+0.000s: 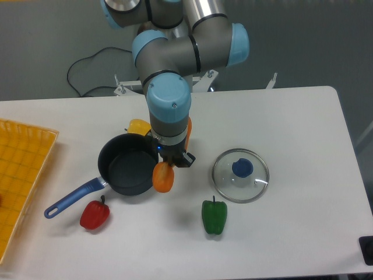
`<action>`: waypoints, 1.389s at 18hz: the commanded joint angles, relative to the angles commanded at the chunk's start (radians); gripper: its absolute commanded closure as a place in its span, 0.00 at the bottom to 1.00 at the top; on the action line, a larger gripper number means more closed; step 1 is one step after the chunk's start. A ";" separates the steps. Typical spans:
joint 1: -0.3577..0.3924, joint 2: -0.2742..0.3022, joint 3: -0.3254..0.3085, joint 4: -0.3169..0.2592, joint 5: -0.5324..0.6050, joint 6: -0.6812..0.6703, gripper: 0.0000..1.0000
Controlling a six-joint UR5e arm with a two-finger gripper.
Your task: Place the long bread in the pot
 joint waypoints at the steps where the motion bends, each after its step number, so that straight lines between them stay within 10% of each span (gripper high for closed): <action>1: 0.000 0.002 0.000 -0.002 -0.002 0.000 0.85; 25: 0.041 0.038 0.003 0.074 -0.229 -0.040 0.85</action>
